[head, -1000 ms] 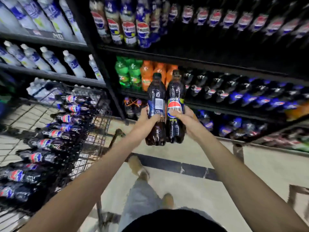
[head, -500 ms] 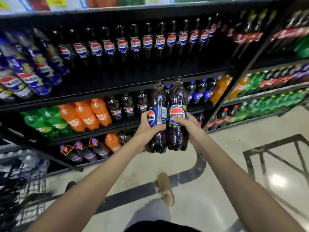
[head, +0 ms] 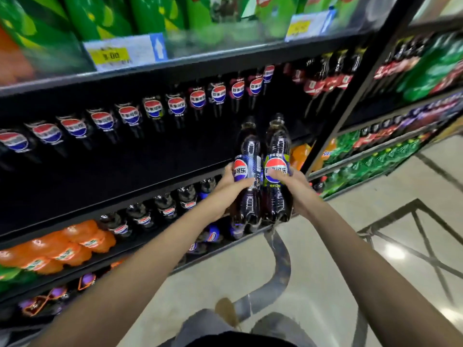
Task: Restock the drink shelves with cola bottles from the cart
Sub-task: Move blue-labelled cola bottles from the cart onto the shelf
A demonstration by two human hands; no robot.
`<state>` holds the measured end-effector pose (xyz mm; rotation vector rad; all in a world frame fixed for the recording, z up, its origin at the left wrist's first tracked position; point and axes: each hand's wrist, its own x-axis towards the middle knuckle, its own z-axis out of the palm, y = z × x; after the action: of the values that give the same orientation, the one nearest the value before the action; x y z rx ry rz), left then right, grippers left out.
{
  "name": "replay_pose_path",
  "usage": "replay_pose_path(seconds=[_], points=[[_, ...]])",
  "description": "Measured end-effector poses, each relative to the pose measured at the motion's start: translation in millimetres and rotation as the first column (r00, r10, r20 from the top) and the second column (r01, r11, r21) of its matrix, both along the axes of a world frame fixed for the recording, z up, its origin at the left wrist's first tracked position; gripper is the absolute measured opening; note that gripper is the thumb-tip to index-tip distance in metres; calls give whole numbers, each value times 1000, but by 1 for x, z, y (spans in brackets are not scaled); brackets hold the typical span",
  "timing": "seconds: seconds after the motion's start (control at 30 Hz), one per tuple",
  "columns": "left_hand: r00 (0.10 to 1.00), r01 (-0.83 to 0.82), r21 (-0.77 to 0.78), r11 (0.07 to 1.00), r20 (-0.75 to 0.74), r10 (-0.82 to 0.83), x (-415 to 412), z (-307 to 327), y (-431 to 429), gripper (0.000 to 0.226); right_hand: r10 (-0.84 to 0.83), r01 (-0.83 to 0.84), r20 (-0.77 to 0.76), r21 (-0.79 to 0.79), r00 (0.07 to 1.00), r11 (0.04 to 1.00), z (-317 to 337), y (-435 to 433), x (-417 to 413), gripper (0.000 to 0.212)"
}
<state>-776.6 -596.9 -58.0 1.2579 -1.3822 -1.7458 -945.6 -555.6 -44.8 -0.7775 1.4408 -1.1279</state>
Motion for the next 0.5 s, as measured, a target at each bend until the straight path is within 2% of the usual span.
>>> replay_pose_path(seconds=[0.13, 0.23, 0.37, 0.5], points=[[996, 22, -116, 993, 90, -11, -35, 9, -35, 55, -15, 13, -107, -25, 994, 1000, 0, -40, -36, 51], [993, 4, -180, 984, 121, 18, -60, 11, -61, 55, -15, 2, -164, -74, 986, 997, 0, -71, -60, 35], [978, -63, -247, 967, 179, 110, -94, 11, -93, 68, 23, -48, -200, -124, 980, 991, 2, -111, -94, 41], [958, -124, -292, 948, 213, 191, -124, 9, -123, 77, 80, -117, -236, -148, 968, 982, 8, -149, -124, 37]])
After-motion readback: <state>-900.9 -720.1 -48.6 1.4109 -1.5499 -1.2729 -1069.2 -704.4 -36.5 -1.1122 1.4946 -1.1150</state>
